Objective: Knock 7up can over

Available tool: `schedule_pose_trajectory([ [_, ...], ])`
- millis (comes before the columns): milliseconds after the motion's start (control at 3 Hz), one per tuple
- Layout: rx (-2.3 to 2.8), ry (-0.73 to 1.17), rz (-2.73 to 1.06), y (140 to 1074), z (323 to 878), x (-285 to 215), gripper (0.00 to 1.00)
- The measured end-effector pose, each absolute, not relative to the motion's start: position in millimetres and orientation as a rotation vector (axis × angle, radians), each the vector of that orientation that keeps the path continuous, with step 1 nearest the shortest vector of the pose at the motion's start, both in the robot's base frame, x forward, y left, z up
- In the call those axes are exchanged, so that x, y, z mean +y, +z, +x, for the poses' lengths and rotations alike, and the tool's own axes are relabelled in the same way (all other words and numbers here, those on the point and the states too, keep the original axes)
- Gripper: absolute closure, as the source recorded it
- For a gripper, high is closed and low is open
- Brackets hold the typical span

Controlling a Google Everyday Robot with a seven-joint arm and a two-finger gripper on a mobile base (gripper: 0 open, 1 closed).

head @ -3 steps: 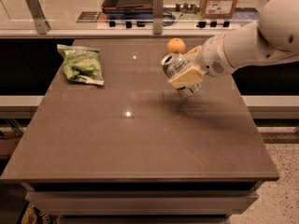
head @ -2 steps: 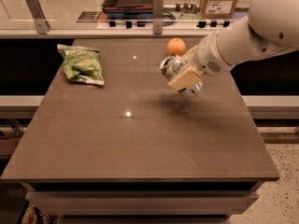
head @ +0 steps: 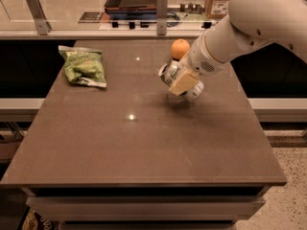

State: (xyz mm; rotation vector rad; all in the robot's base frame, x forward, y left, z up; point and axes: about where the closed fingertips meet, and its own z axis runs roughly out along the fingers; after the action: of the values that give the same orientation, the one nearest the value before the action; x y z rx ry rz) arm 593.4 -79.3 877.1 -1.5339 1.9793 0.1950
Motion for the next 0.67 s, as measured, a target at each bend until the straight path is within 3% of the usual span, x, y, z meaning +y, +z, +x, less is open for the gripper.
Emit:
schedule_pose_trajectory([
  [667,2.064,0.093,-1.697,846.5,597.6,-74.8,1.0],
])
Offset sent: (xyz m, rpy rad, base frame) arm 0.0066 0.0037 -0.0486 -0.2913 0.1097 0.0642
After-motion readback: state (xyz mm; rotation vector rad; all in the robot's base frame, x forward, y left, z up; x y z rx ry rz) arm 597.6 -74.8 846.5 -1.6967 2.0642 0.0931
